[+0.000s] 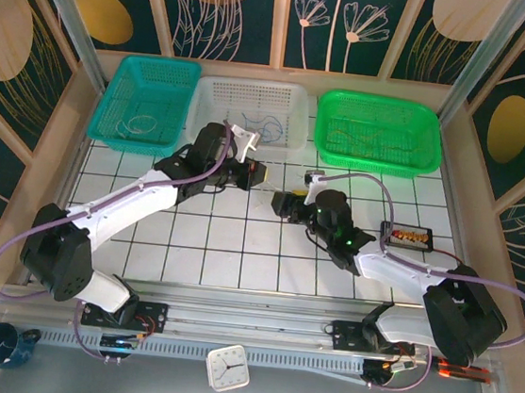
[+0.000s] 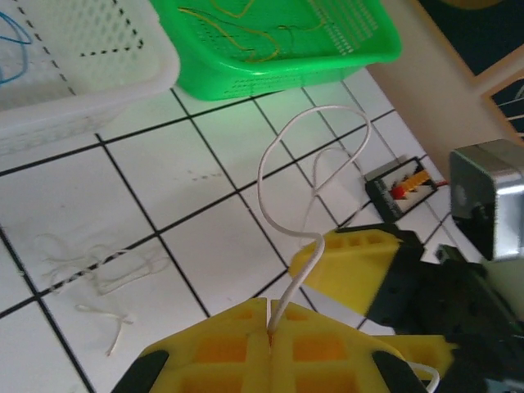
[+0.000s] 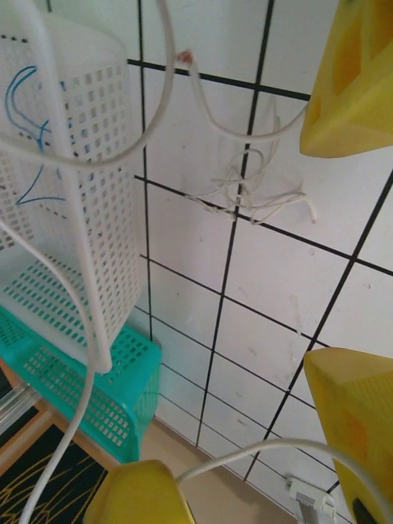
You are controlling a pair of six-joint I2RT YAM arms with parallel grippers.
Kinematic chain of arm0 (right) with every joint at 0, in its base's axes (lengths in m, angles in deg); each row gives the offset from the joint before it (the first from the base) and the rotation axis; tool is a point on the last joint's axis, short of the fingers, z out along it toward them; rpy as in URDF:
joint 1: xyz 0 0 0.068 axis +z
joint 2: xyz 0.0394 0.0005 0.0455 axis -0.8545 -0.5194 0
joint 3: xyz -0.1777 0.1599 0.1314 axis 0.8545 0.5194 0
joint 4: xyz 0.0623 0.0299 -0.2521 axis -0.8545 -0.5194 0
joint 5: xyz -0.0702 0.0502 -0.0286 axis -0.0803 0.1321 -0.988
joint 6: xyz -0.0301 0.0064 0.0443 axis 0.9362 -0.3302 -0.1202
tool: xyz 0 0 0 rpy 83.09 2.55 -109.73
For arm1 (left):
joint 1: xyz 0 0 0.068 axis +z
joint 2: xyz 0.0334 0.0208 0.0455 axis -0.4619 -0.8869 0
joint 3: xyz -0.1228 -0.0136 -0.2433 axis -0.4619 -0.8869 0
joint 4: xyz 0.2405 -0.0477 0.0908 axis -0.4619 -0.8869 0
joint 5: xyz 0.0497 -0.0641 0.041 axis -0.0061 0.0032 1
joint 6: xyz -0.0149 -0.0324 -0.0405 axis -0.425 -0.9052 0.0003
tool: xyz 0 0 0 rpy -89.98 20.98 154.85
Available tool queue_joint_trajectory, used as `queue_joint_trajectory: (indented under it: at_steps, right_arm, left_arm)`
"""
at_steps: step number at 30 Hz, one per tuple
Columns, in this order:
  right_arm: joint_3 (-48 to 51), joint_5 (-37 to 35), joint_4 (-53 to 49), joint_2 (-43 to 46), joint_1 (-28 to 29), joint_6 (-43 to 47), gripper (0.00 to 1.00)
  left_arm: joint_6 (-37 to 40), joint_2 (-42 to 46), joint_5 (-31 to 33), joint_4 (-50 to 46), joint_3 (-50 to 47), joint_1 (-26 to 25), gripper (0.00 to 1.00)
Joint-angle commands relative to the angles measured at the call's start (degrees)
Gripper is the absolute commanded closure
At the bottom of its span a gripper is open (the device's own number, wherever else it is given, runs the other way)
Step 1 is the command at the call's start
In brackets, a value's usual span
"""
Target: Untangle the cables
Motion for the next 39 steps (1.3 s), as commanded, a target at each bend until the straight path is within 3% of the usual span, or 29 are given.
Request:
queue_joint_trajectory:
  at_steps: [1, 7, 14, 21, 39]
  right_arm:
    - [-1.14, -0.44, 4.62, 0.14, 0.07, 2.55, 0.36]
    - [-1.25, -2.76, 5.58, -1.29, -0.22, 2.17, 0.36]
    - [2.38, -5.6, 5.36, -0.39, -1.13, 0.06, 0.36]
    - [4.93, -5.77, 3.39, 3.09, -1.92, 0.22, 0.37]
    - [8.77, -2.29, -6.28, 23.03, -5.17, 1.29, 0.33]
  left_arm:
    - [-4.89, 2.06, -6.03, 0.17, 2.02, -0.29, 1.0]
    - [-6.91, 4.09, -7.7, 1.18, 2.86, -0.34, 1.0]
    - [-4.49, 6.6, -1.24, -1.9, 5.56, -0.26, 1.0]
    - [-3.44, 6.81, -0.5, -4.22, 9.26, -0.21, 1.0]
    - [-3.09, 7.59, -0.89, -5.94, 12.35, -0.24, 1.0]
